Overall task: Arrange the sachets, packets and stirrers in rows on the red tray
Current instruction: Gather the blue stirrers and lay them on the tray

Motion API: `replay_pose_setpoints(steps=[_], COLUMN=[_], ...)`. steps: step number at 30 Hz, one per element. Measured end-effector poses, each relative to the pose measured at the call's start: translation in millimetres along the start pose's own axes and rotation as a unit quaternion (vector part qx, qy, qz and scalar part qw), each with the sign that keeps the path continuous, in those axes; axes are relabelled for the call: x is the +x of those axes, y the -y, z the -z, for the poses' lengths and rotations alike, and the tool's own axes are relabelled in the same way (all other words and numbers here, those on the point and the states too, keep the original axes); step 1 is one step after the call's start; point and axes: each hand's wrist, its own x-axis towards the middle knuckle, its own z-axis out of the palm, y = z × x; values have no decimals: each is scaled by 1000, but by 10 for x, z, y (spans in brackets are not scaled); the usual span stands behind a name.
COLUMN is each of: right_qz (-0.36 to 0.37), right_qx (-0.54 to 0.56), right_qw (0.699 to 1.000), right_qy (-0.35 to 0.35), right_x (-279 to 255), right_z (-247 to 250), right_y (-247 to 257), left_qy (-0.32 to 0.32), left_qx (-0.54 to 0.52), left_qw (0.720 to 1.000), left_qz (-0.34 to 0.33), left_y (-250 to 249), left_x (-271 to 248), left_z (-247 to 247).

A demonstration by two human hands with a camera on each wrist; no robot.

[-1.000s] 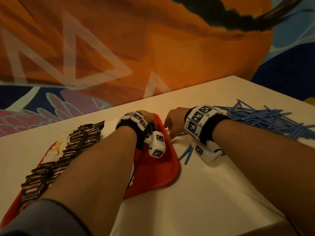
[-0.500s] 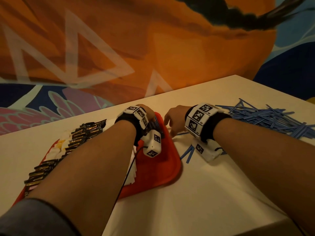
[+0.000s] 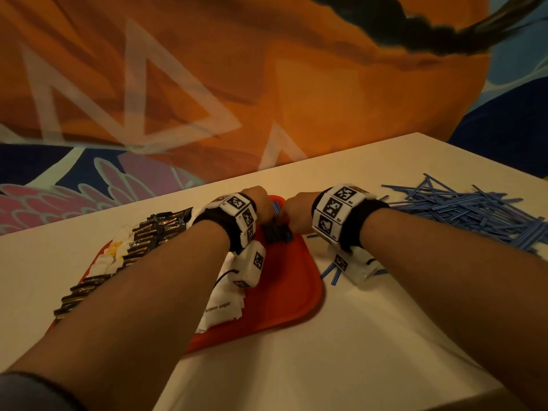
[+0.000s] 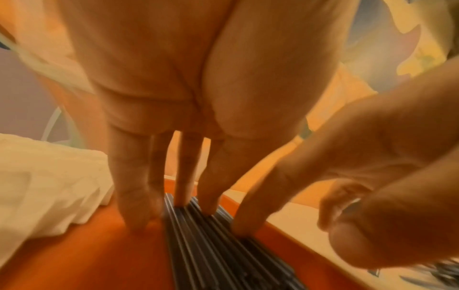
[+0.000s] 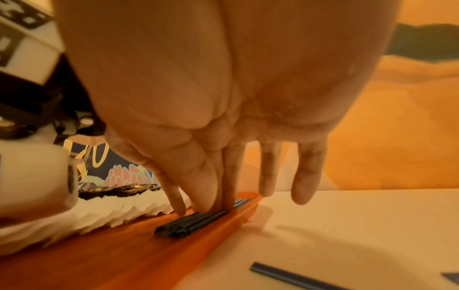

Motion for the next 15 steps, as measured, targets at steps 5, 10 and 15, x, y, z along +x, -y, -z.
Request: replay_pose_setpoints(steps=[5,10,15], right_qz=[9,1,-32], right_qx=[-17,-5,65], right_qw=[1000,1000,997], right_qy=[-2,-19,-42], right_x=[-32,-135,-421], right_z=[7,38,148], right_y=[34,-26,-414], left_qy=[-33,-53,-49], left_qx=[-9,-15,-12], left_qw=[997,995,989], left_qz=[-70,-89,-136], left_y=[0,-59,-288], left_x=[-148,-223,-354], left_z=[-42,3,123])
